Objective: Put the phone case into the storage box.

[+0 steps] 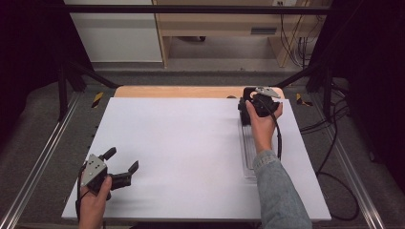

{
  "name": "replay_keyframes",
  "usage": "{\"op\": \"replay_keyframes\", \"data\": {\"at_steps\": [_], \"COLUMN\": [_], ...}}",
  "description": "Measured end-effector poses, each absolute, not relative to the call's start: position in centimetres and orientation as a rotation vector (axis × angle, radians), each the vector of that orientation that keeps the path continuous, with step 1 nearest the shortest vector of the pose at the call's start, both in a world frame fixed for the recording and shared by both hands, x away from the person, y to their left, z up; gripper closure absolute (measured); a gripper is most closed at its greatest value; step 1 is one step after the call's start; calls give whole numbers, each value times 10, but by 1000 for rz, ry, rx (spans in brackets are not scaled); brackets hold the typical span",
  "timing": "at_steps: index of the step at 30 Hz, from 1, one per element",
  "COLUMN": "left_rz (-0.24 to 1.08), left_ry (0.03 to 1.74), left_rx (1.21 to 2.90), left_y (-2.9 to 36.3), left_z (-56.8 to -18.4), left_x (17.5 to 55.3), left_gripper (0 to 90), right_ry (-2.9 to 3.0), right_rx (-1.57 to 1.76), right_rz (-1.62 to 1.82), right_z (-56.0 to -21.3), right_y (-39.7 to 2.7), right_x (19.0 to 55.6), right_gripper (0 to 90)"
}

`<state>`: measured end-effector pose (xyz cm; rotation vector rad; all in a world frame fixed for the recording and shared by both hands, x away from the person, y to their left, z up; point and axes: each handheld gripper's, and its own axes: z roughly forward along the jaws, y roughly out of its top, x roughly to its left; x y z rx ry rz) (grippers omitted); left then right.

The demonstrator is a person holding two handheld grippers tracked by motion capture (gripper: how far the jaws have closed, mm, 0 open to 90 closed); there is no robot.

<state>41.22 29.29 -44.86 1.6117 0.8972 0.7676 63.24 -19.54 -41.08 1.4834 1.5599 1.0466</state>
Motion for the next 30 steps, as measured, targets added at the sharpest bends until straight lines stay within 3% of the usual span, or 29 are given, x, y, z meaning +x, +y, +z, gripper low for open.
{"op": "replay_keyframes", "data": {"at_steps": [30], "left_rz": [770], "left_ry": [900], "left_rx": [1611], "left_y": [293], "left_z": [-449], "left_x": [412], "left_gripper": [34], "right_ry": [1582], "right_rx": [1460], "right_rz": [1085], "right_z": [-396], "right_y": [-202], "right_x": [617], "right_gripper": [47]}}
